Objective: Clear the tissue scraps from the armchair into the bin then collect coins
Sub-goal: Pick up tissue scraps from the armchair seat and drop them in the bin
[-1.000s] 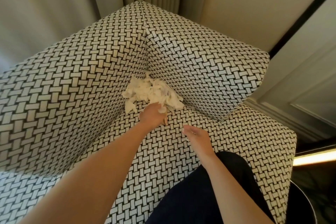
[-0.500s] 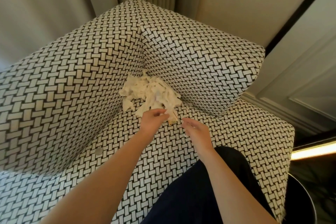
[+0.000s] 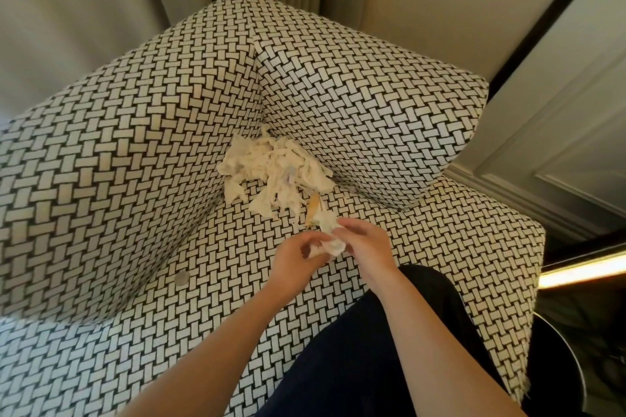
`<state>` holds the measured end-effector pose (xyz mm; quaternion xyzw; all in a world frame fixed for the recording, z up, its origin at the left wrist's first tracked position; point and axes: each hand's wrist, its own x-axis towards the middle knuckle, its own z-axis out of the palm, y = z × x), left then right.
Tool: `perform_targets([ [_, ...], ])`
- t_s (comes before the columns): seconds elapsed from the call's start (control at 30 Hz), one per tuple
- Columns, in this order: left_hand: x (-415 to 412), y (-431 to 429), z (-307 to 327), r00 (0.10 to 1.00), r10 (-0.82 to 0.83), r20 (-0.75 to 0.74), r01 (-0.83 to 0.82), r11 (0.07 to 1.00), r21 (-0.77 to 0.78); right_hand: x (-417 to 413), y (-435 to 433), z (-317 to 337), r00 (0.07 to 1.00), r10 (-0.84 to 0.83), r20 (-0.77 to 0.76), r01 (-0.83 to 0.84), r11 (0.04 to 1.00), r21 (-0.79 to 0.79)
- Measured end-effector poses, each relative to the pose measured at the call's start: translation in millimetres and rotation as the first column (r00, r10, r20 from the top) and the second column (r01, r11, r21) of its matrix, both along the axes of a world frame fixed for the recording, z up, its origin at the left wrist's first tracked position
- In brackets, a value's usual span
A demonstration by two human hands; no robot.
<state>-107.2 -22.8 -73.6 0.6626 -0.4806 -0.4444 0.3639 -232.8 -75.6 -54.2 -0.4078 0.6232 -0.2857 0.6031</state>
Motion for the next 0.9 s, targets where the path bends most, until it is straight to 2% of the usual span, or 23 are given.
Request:
perform_targets([
  [0.1, 6.3, 0.5, -2.2, 0.992, 0.125, -0.022, -0.124, 0.992, 0.019, -1.5, -3.9, -1.4, 0.983, -0.170, 0.065, 0.169, 0.986, 0.013],
  [0.2, 13.0, -9.2, -4.0, 0.986, 0.149, 0.075, -0.150, 0.989, 0.012, -3.0, -6.3, -2.6, 0.939, -0.316, 0.140, 0.310, 0.949, 0.063],
  [0.27, 15.9, -20.8, -4.6, 0.985, 0.071, 0.156, -0.073, 0.997, 0.012, -4.6, -7.4, -0.2, 0.895, -0.394, 0.211, 0.381, 0.919, 0.103],
  [0.33, 16.4, -33.1, -6.2, 0.963, -0.084, 0.254, 0.073, 0.996, 0.056, -6.3, -8.1, 4.1, 0.832, -0.463, 0.305, 0.432, 0.886, 0.167],
  [0.47, 12.5, -48.8, -9.8, 0.843, -0.354, 0.406, 0.265, 0.929, 0.259, -9.8, -8.2, 9.1, 0.777, -0.505, 0.377, 0.446, 0.863, 0.237],
  [0.57, 2.7, -48.3, -11.0, 0.774, -0.409, 0.484, 0.296, 0.908, 0.296, -11.1, -8.8, 10.3, 0.743, -0.527, 0.413, 0.436, 0.849, 0.299],
  [0.67, -4.7, -38.2, -11.2, 0.702, -0.398, 0.591, 0.306, 0.918, 0.254, -11.4, -8.8, 12.1, 0.713, -0.536, 0.452, 0.403, 0.841, 0.361],
  [0.8, -2.8, -25.2, -17.3, 0.771, -0.296, 0.564, 0.259, 0.955, 0.147, -13.2, -6.9, 14.4, 0.702, -0.527, 0.479, 0.377, 0.845, 0.379],
  [0.9, -3.1, -17.7, -19.1, 0.788, -0.267, 0.555, 0.248, 0.962, 0.112, -15.0, -7.4, 16.6, 0.674, -0.540, 0.505, 0.375, 0.838, 0.397],
])
